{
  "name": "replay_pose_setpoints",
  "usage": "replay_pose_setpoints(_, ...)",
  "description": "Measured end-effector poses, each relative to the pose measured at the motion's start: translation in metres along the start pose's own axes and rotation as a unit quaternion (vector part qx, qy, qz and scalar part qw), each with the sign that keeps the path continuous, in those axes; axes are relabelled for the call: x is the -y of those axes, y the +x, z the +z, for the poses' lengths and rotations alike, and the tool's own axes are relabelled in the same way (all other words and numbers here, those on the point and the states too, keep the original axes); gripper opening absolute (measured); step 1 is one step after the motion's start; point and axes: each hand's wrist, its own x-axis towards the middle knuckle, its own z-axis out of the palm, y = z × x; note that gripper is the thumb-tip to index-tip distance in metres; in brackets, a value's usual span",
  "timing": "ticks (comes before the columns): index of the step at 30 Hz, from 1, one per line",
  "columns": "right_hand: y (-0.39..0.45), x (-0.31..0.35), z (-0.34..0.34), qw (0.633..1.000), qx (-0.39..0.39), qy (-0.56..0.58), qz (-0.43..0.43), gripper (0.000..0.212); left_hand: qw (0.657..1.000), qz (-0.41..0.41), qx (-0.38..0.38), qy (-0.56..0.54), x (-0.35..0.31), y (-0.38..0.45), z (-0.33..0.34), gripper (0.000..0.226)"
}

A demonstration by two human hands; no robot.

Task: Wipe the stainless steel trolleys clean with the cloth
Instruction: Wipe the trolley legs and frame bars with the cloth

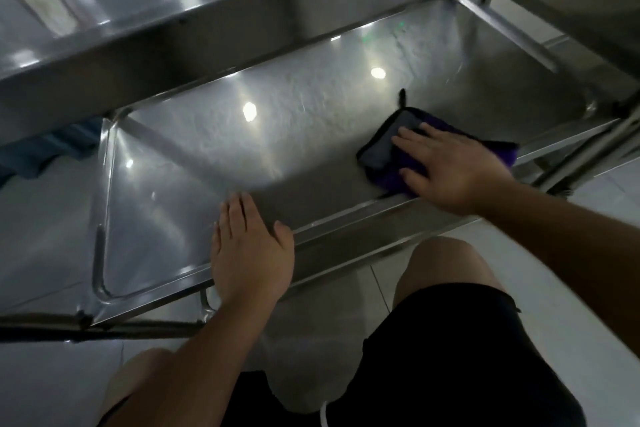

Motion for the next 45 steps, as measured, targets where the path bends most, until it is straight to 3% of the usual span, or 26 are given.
replay_pose_setpoints(4,-0.008,-0.082,-0.014,0.990,-0.008,0.003,0.139,0.079,1.000,0.000,-0.002,0.006,-0.003,-0.001,0.000,0.082)
replay_pose_setpoints(8,-0.006,-0.062,-0.012,0.981,-0.006,0.015,0.194,0.074,1.000,-0.007,-0.002,0.005,-0.009,-0.004,-0.003,0.083)
replay_pose_setpoints(10,-0.005,-0.018,-0.007,0.988,-0.004,0.028,0.153,0.075,1.000,-0.010,0.005,0.004,-0.010,-0.004,-0.005,0.082)
replay_pose_setpoints(14,-0.013,0.053,0.008,0.999,0.005,0.036,-0.025,0.072,1.000,-0.008,0.005,0.001,-0.007,-0.005,-0.005,0.074)
replay_pose_setpoints(18,-0.009,0.024,0.003,0.998,0.016,0.037,-0.058,0.071,1.000,0.000,0.008,0.008,-0.002,-0.005,-0.006,0.081)
replay_pose_setpoints(23,0.005,-0.085,-0.013,0.999,0.010,0.008,0.053,0.075,1.000,0.002,0.022,0.011,-0.006,-0.006,-0.013,0.082)
replay_pose_setpoints(27,0.015,-0.182,-0.017,0.973,-0.022,-0.004,0.231,0.080,1.000,0.000,0.026,0.000,-0.011,-0.007,-0.019,0.082)
replay_pose_setpoints(31,0.032,-0.170,-0.010,0.944,-0.046,0.031,0.324,0.082,1.000,-0.002,0.019,0.001,-0.011,-0.007,-0.015,0.082)
replay_pose_setpoints(33,0.027,-0.130,-0.008,0.962,-0.034,0.049,0.265,0.081,1.000,-0.008,0.017,0.003,-0.010,-0.005,-0.013,0.083)
replay_pose_setpoints(36,0.012,-0.084,-0.007,0.994,0.024,0.027,0.102,0.081,1.000,-0.004,0.020,0.009,-0.007,-0.004,-0.010,0.083)
replay_pose_setpoints(39,0.007,-0.085,-0.013,0.998,0.042,0.032,0.025,0.068,1.000,0.001,0.025,0.009,-0.005,-0.005,-0.009,0.083)
replay_pose_setpoints(41,0.011,-0.112,-0.015,0.997,0.020,0.034,0.061,0.067,1.000,0.004,0.025,0.006,-0.003,-0.005,-0.009,0.083)
replay_pose_setpoints(45,0.033,-0.194,-0.013,0.972,-0.049,0.013,0.228,0.079,1.000,0.006,0.021,0.003,-0.006,-0.008,-0.012,0.082)
